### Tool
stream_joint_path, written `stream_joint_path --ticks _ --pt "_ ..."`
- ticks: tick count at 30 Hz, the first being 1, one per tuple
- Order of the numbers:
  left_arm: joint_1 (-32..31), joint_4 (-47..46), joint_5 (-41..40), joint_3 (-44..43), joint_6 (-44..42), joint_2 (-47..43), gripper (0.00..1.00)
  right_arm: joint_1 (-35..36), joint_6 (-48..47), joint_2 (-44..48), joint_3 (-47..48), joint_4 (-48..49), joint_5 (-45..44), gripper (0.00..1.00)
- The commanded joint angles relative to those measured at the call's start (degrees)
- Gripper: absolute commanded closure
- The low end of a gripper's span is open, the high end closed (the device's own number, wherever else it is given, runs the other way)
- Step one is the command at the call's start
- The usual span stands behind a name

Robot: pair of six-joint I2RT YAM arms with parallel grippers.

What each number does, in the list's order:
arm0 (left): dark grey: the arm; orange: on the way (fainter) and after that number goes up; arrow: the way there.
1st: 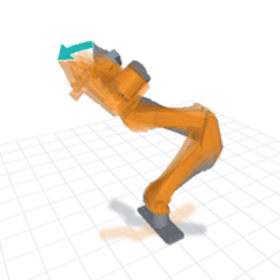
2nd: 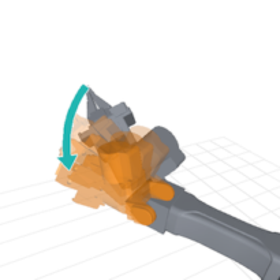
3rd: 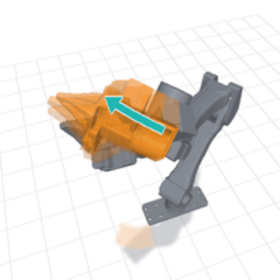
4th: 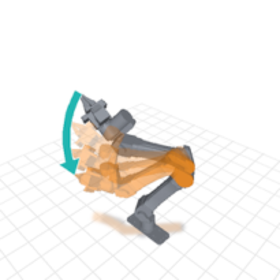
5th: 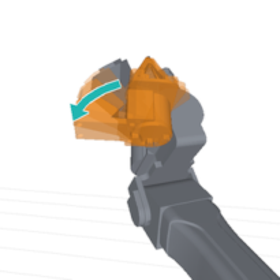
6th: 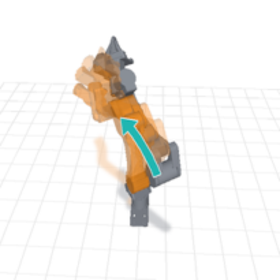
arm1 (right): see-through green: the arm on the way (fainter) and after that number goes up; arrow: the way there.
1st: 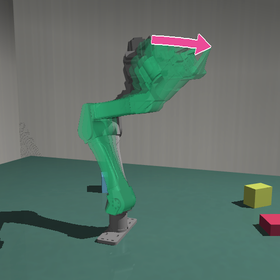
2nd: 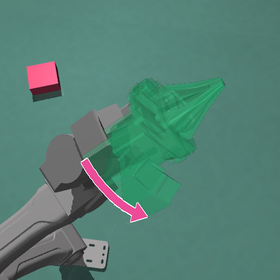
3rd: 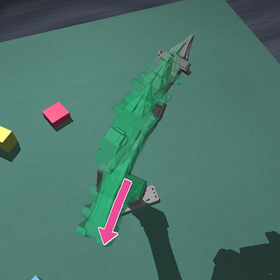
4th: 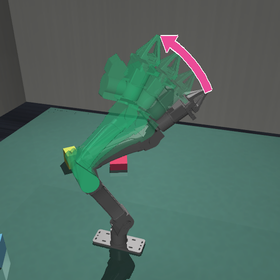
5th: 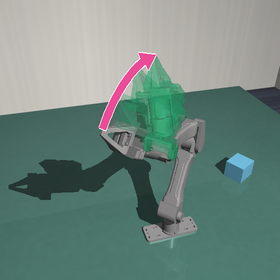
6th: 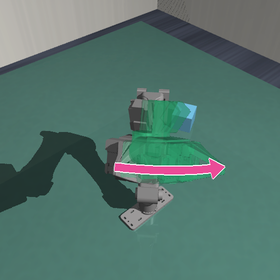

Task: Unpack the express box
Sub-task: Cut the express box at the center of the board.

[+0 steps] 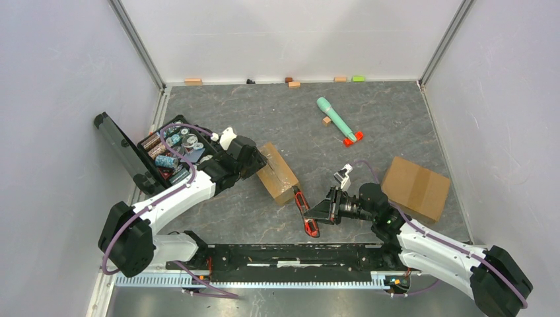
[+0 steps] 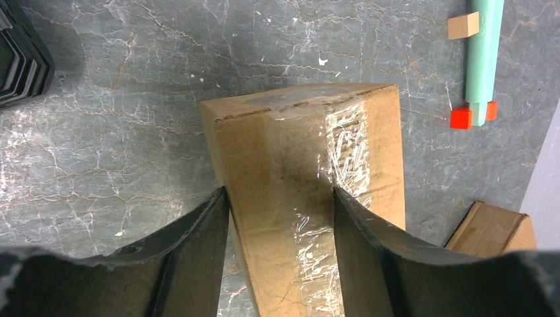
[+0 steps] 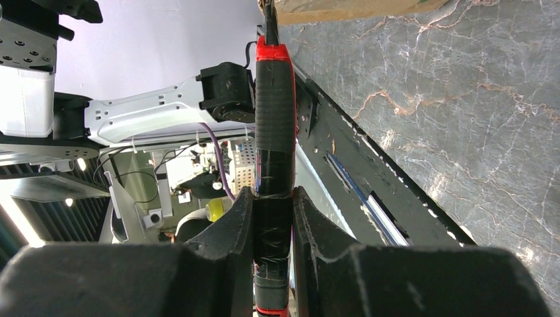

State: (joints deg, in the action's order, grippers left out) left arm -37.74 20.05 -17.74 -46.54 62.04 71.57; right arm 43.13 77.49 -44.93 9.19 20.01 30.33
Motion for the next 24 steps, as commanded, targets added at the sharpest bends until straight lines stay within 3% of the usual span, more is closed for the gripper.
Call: stream_joint_path --ticks 1,24 --pt "-0.4 5.9 5.1 2.2 -1.7 1.4 0.63 0.1 -0.9 0.4 2.4 1.4 -1.9 1.00" --pt "-0.8 4.9 6.8 1.8 -1.7 1.6 0.63 2.3 -1.1 -7.4 5.4 8.1 1.5 1.00"
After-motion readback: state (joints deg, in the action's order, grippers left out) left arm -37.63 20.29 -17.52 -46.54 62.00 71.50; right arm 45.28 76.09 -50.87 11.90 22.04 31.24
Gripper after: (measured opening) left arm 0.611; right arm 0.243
